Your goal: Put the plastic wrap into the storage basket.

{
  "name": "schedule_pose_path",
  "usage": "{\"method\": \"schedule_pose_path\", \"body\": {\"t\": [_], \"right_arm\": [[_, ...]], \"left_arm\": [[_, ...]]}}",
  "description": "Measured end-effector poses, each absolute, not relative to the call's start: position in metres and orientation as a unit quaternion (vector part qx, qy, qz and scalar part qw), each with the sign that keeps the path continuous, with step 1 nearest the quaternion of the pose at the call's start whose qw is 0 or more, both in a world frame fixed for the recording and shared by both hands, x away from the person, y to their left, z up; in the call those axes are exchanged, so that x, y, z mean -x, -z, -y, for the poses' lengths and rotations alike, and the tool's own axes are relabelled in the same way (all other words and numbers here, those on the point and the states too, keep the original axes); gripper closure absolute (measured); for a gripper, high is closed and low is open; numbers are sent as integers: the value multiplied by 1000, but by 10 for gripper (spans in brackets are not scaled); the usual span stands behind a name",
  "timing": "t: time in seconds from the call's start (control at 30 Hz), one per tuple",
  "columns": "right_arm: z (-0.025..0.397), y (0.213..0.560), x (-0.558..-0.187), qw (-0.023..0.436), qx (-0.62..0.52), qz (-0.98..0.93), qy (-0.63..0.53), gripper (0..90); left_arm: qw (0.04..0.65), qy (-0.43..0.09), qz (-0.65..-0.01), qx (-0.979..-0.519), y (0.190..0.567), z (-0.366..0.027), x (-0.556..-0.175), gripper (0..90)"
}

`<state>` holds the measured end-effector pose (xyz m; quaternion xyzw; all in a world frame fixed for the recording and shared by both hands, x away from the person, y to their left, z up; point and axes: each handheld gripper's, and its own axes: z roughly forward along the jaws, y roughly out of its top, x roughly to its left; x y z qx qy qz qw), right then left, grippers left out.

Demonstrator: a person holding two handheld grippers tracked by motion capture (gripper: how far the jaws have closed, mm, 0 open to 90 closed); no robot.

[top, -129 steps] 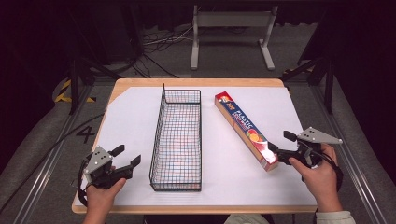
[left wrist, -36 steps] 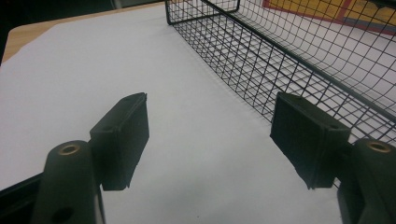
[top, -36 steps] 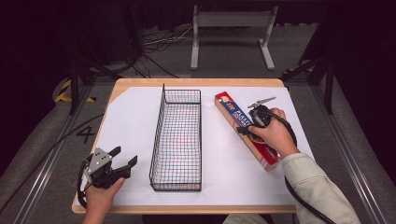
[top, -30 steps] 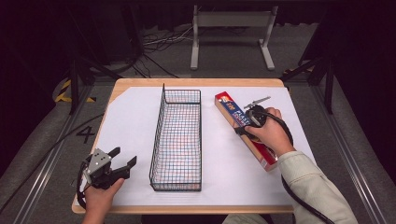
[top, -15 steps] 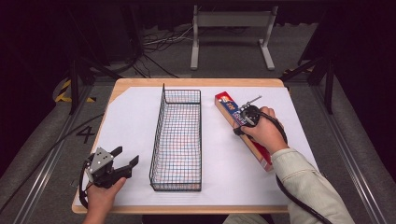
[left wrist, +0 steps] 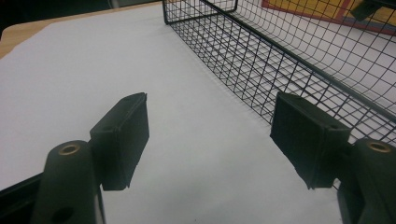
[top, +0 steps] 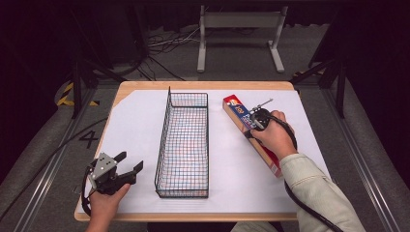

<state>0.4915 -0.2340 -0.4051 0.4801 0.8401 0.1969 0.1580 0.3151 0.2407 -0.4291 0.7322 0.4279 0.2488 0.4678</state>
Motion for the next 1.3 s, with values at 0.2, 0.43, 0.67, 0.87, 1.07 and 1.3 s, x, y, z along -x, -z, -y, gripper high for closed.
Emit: {"method": "schedule_pose_path", "body": {"t": [0.2, 0.43, 0.67, 0.87, 1.07, 1.3], "right_arm": [[236, 392, -488, 155, -496, -828, -213, 397], [233, 374, -481, 162, -503, -820, -218, 397], [226, 357, -471, 162, -519, -810, -221, 397], [220, 349, -463, 165, -540, -795, -222, 397], [213, 344, -455, 164, -555, -784, -224, 397], [196, 330, -446, 160, -571, -772, -229, 397]], "left_arm": [[470, -250, -427, -731, 429, -240, -316, 281], [472, -251, -430, -728, 429, -240, -317, 282], [472, -250, -431, -727, 429, -239, -319, 281], [474, -249, -432, -725, 429, -238, -321, 282], [464, -252, -443, -725, 431, -238, -321, 282], [443, -255, -477, -714, 422, -236, -317, 293]]}}
